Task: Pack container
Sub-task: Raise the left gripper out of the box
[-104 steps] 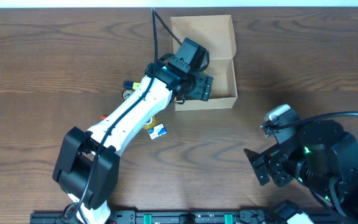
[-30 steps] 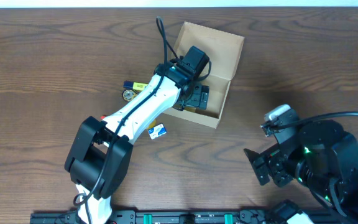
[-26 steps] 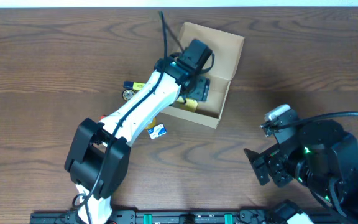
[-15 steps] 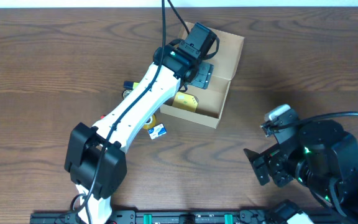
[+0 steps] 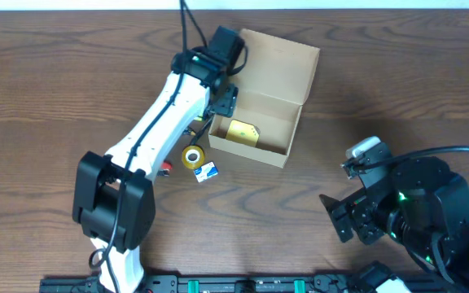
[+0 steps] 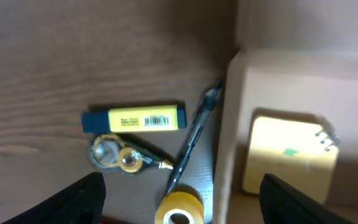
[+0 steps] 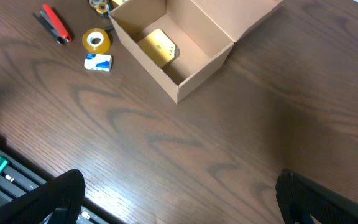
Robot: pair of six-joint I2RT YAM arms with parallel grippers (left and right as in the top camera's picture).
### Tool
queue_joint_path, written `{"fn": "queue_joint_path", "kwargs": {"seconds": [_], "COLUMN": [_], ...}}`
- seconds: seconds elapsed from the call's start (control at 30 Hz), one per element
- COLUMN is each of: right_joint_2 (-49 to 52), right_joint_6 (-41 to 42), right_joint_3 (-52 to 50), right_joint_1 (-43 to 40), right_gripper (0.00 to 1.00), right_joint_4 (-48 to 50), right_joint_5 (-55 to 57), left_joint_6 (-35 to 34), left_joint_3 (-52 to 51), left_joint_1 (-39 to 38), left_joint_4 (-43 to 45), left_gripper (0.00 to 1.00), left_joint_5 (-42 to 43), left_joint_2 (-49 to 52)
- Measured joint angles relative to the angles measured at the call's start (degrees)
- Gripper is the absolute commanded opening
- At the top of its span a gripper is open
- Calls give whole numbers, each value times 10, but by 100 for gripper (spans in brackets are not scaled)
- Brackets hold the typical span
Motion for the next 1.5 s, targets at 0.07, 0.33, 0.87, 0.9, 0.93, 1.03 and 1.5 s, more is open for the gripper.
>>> {"fn": "queue_joint_path", "kwargs": {"seconds": [0.07,0.33,0.87,0.9,0.93,1.03,1.5], "right_joint_2": [0,0,0,0,0,0,0], "right_joint_6": [0,0,0,0,0,0,0], "right_joint_3": [0,0,0,0,0,0,0], "right_joint_1": [0,0,0,0,0,0,0], "right_gripper": [99,99,99,99,99,99,99], "right_joint_4": [0,0,0,0,0,0,0], "right_joint_5": [0,0,0,0,0,0,0], "left_joint_6": [0,-1,-45,-54,-62,-88,-160], "left_joint_3": [-24,-40,-66,-66,-66,-66,-66], "left_joint_1": [5,-2,-2,-2,-2,-2,-2], "left_joint_4": [17,34,43,43,43,43,23], "left_gripper": [80,41,8,7,6,6,6], "left_joint_5": [24,73,92,92,93,98,123], "left_joint_2": [0,0,0,0,0,0,0]}}
